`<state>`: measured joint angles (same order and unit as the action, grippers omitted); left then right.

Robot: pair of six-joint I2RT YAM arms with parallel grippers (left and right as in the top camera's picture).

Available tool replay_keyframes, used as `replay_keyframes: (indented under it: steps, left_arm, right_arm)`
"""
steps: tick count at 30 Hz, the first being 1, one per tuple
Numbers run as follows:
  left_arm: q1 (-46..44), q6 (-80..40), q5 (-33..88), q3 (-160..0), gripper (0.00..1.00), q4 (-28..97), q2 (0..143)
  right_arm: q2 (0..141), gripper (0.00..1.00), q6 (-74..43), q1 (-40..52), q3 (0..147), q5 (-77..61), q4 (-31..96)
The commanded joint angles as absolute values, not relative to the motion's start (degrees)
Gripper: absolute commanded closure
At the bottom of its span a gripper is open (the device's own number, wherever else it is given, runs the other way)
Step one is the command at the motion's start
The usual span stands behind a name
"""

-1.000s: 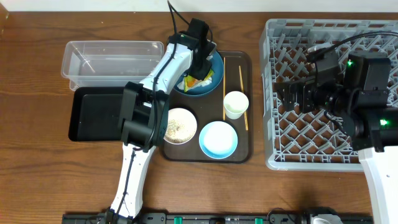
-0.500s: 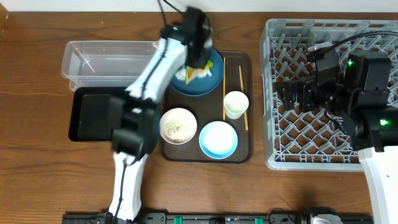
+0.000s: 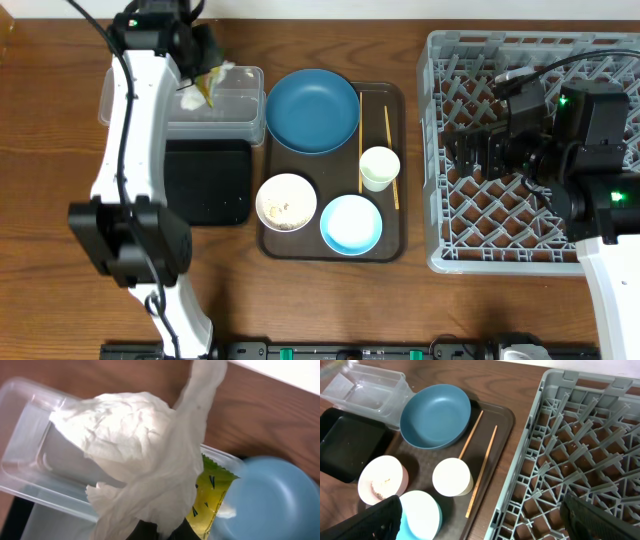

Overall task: Sort waste into correct bins and load items into the dishwasher rack
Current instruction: 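Drop the tissue and wrapper into the clear plastic bin, left gripper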

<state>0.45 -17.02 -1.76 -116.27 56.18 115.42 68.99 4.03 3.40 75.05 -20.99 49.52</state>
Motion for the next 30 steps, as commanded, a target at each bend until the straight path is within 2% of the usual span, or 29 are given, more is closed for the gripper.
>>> replay_keyframes:
  steps: [1, 5, 8, 9, 13, 17, 21, 30]
  left_arm:
    - [2.81, -26.41, -3.27, -114.58, 0.94, 54.7, 119.59]
    - [3.86, -27.83, -3.27, -114.58, 0.93, 53.58, 123.0]
    - [3.9, -27.77, -3.27, -114.58, 0.83, 53.49, 124.22]
    - [3.88, -27.77, -3.09, -114.58, 0.73, 53.49, 124.27]
    - [3.79, -27.73, -2.35, -114.61, 0.47, 53.49, 123.39]
    - [3.79, -27.73, -1.96, -114.65, 0.31, 53.8, 120.77]
    - [3.79, -26.85, -1.96, -114.65, 0.27, 55.24, 115.92]
    - [3.33, -22.04, -0.54, -114.65, 0.26, 67.31, 104.97]
  right_arm:
    - [69.14, 0.01, 4.82, 3.4, 76.18, -21.02, 49.52]
    - [69.14, 0.01, 4.82, 3.4, 76.16, -21.02, 49.52]
    - [69.14, 0.01, 4.82, 3.4, 76.16, -21.02, 49.52]
    - [69.14, 0.01, 4.82, 3.4, 76.16, -21.02, 49.52]
    - [69.14, 0.01, 4.82, 3.4, 76.18, -21.02, 49.52]
    - [69.14, 0.01, 4.82, 3.4, 76.18, -21.04, 49.52]
    - [69.14, 0.01, 4.82, 3.4, 76.18, -21.04, 49.5]
    - [69.47, 0.01, 4.84, 3.4, 76.18, -20.97, 48.29]
